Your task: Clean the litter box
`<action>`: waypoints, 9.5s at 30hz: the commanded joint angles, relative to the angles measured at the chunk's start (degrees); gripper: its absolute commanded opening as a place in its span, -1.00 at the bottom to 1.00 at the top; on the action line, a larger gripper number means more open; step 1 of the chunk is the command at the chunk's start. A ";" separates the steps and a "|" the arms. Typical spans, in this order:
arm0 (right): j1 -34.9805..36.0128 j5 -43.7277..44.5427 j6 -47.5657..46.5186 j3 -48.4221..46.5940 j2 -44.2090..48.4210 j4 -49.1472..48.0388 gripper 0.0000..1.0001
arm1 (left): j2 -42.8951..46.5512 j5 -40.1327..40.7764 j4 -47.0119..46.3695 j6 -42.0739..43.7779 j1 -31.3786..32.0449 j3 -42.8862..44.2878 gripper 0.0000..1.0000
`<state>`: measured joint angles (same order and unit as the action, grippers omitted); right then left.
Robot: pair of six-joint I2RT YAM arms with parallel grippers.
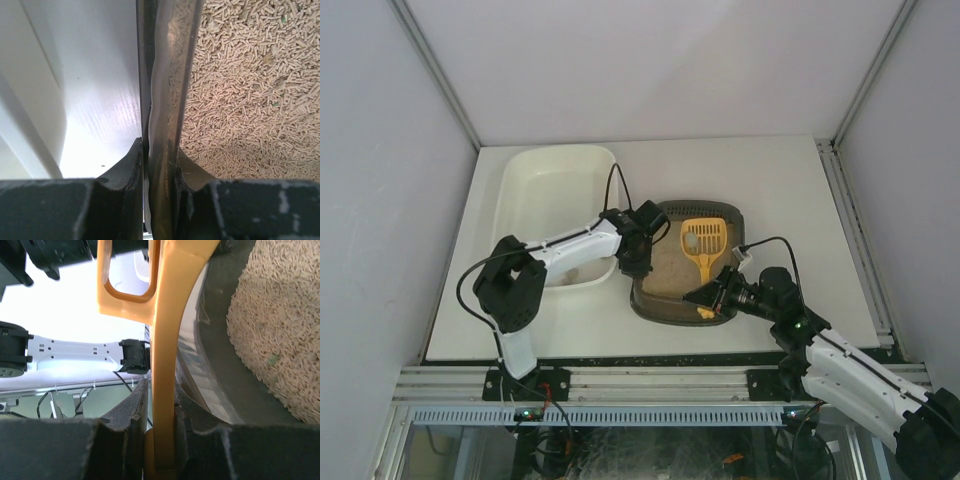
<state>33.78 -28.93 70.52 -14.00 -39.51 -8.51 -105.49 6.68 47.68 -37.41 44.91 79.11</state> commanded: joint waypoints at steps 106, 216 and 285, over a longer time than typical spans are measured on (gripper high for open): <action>25.85 50.85 -47.89 -126.80 -92.89 89.73 -1.00 | 21.96 -22.55 4.18 39.08 -60.30 9.32 0.90; -7.84 -1.82 -33.38 -46.68 -36.13 70.38 -1.00 | 9.02 -15.42 -19.79 6.58 -8.91 -9.75 0.27; -7.66 -12.00 -12.42 -18.21 -5.65 35.45 -1.00 | 17.12 -17.42 -4.14 38.29 -3.61 1.54 0.44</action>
<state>24.62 -42.11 48.36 -38.11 -56.12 40.36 -93.89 -8.45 42.22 -4.86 41.82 79.00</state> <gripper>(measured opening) 0.189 0.707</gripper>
